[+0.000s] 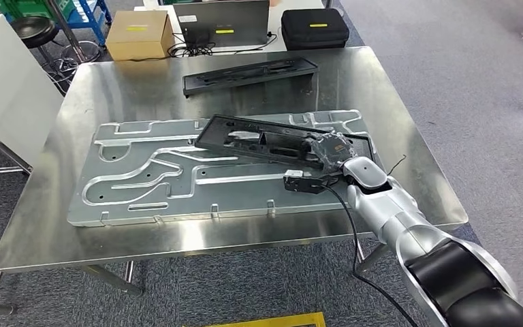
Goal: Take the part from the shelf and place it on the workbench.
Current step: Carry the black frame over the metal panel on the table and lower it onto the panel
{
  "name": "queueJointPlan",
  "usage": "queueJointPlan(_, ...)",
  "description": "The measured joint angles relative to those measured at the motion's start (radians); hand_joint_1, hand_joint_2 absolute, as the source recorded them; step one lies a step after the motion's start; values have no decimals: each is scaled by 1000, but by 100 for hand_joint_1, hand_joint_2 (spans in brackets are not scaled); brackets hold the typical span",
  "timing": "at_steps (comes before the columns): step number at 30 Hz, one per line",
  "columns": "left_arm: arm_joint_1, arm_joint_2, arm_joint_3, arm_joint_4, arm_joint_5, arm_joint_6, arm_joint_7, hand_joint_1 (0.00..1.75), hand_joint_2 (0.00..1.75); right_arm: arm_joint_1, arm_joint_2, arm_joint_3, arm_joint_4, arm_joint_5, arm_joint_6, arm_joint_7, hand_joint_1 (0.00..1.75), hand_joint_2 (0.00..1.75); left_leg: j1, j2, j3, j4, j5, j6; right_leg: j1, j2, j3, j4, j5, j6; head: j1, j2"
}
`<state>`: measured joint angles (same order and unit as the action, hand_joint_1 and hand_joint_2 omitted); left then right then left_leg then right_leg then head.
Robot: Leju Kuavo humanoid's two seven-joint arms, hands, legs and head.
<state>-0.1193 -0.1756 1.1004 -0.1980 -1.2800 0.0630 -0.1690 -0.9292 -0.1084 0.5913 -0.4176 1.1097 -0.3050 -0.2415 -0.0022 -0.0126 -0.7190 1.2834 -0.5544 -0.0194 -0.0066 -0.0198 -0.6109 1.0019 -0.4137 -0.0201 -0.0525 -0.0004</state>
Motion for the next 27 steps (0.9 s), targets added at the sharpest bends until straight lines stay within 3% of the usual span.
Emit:
queueJointPlan(1,-1,1,0,0,0,-1,-1,0,175,4,-1,0,4,0,0,0,0,0,3,1,9,-13,17,-4,-2,1,0,2,-1,2,0,0)
queueJointPlan(3,1,3,0,0,-1,-3,0,0,175,7,-2,0,8,1,-1,-1,0,0,11,2,67,-126,77,-11,-7,4,0,10,-6,10,0,0)
queueJointPlan(5,5,3,0,0,-1,-5,0,0,87,7,-4,0,12,1,-1,-1,0,0,13,0,116,-227,106,-6,-7,9,-5,22,-11,23,0,0)
queueJointPlan(7,8,2,1,0,5,-9,-3,0,0,6,-6,0,15,1,-1,-1,0,0,9,-2,125,-249,104,13,-5,11,-11,27,-9,36,0,0)
queueJointPlan(10,14,-5,5,0,13,-10,-7,0,0,6,-6,0,19,4,-1,-3,0,0,9,-1,123,-252,110,37,-8,12,-20,45,-24,49,0,0)
queueJointPlan(11,15,-7,5,0,13,-9,-6,0,0,5,-5,0,19,7,-2,-4,0,0,10,1,123,-254,112,43,-8,12,-36,81,-47,53,0,0)
queueJointPlan(14,16,-12,11,1,19,-6,3,0,0,4,5,0,21,19,-10,-1,0,0,8,3,121,-254,114,51,-8,13,-122,268,-134,56,0,0)
queueJointPlan(15,17,-12,15,1,22,-2,10,0,0,3,10,0,21,23,-15,0,0,0,6,4,120,-253,115,53,-8,13,-140,305,-142,55,0,0)
queueJointPlan(16,19,-12,19,1,23,2,16,0,0,0,15,-1,19,26,-20,1,0,0,5,4,120,-252,116,53,-7,14,-139,304,-132,51,0,0)
queueJointPlan(17,20,-12,21,1,23,7,23,0,0,-7,19,-4,14,29,-23,0,0,0,3,4,121,-251,117,54,-6,14,-118,263,-105,46,0,0)
queueJointPlan(20,23,-13,22,1,23,17,34,0,0,-55,26,-21,-28,35,-18,-3,0,0,-6,6,117,-248,119,50,3,18,-27,73,-23,25,0,0)
queueJointPlan(21,23,-14,22,1,23,19,35,0,0,-74,28,-30,-49,34,-9,-5,0,0,-7,9,114,-248,120,46,7,20,-16,44,-15,21,0,0)
queueJointPlan(24,29,-14,25,2,23,19,38,0,0,-107,29,-69,-148,15,49,-11,0,0,-5,15,110,-247,121,30,7,26,-19,28,-5,14,0,0)
queueJointPlan(25,32,-13,26,2,23,18,38,0,0,-111,29,-87,-193,4,76,-11,0,0,-5,16,105,-235,107,25,3,28,-19,21,3,10,0,0)
queueJointPlan(27,38,-13,28,2,23,17,38,0,0,-115,29,-122,-281,-16,120,-9,0,0,-2,16,78,-157,41,15,-5,34,-25,11,18,3,0,0)
